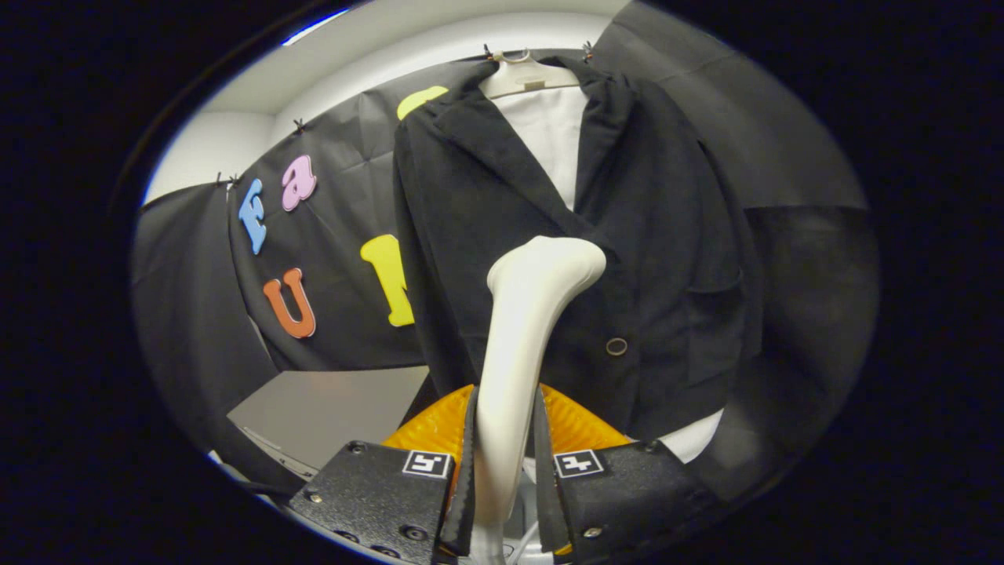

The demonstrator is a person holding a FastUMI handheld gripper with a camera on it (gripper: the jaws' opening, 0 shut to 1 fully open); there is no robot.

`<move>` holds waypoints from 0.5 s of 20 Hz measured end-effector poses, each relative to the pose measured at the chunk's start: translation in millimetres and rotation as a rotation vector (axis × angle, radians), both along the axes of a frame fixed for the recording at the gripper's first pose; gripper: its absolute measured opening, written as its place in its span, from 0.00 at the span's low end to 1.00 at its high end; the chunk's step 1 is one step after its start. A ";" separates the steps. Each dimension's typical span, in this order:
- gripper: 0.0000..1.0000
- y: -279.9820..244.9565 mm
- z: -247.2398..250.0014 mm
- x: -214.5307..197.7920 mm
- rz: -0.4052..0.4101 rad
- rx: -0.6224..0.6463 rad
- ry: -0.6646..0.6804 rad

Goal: Iron the clothes twice with a garment steamer, once on the left side and once on the right side.

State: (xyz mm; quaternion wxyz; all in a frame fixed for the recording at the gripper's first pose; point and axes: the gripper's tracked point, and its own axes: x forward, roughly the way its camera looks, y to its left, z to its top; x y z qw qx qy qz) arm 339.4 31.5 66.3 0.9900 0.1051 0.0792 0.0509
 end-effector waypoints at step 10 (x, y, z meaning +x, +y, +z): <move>0.35 -15.3 -69.5 -7.1 0.003 0.033 0.120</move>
